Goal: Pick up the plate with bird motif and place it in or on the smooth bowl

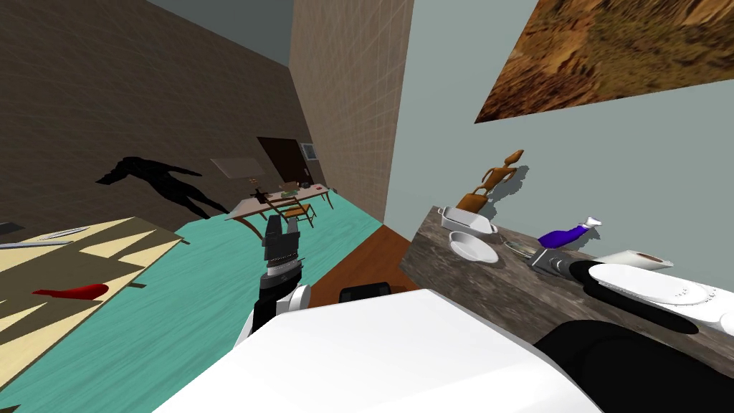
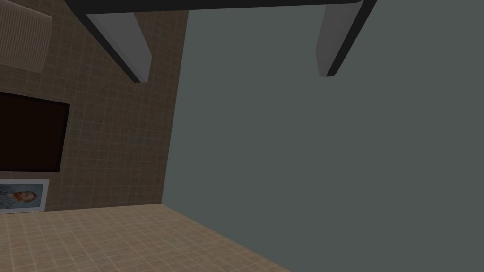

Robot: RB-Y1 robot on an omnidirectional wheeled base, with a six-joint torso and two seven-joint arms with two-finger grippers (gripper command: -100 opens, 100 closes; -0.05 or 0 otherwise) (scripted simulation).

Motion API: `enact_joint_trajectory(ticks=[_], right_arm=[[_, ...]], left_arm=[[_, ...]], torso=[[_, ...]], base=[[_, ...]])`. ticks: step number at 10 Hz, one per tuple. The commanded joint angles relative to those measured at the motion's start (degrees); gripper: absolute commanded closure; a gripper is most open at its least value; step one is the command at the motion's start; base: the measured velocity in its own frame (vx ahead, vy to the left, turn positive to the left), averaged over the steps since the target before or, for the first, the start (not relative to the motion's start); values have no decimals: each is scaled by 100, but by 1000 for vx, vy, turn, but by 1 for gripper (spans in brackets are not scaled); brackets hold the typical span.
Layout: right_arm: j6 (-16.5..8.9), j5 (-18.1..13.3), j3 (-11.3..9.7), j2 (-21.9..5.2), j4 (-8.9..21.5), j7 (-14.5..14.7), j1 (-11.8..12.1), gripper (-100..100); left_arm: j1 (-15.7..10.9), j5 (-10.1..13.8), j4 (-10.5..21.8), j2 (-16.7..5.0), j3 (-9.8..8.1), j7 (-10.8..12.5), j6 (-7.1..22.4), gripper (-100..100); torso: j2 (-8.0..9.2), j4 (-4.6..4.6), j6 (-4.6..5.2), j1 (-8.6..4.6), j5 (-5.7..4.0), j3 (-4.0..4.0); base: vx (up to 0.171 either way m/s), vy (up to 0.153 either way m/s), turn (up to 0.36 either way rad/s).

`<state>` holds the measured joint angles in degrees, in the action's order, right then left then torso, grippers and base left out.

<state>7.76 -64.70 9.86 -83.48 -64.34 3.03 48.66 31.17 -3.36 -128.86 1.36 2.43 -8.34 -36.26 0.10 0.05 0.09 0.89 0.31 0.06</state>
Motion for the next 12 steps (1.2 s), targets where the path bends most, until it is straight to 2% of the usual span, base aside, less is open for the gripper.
enact_joint_trajectory(ticks=[1, 2, 3, 5, 7, 9, 12], right_arm=[[-37, -30, -4, 8, 43, 36, -161, 100], [-37, -30, -4, 8, 43, 36, -161, 100], [-171, -66, 111, -59, -37, 84, -269, 100], [-228, -81, 165, -95, -72, 104, -317, 100], [-387, -114, 369, -279, -185, 155, -467, 100], [-376, -112, 434, -379, -215, 149, -492, 100], [-132, -93, 441, -523, -251, 73, -434, 100]], left_arm=[[0, 0, 0, 0, 0, 0, 0, 0], [0, 0, 0, 0, 0, 0, 0, 0], [1, 0, 0, -1, -1, 0, 0, 0], [0, 0, 0, 0, 0, 0, 0, 0], [0, 0, 0, 0, 0, 0, 0, 0], [0, 0, 0, 0, 1, 0, 0, 0], [1, 0, 0, 0, 0, 0, 0, 0]], torso=[[0, 0, 0, 0, 0, 0], [1, 0, 8, -16, -3, 1], [2, 0, 16, -43, -10, 2], [6, 3, 0, -11, -2, 4], [-2, 4, -11, 5, 7, 1], [-24, -1, -25, 46, 18, -12], [-14, 1, -1, 7, 11, -6]], base=[[-19, 90, 26], [-2, 31, 0], [-23, 77, 46], [-29, 120, 61], [-12, 157, 72], [7, 176, 58], [18, 96, -39]])
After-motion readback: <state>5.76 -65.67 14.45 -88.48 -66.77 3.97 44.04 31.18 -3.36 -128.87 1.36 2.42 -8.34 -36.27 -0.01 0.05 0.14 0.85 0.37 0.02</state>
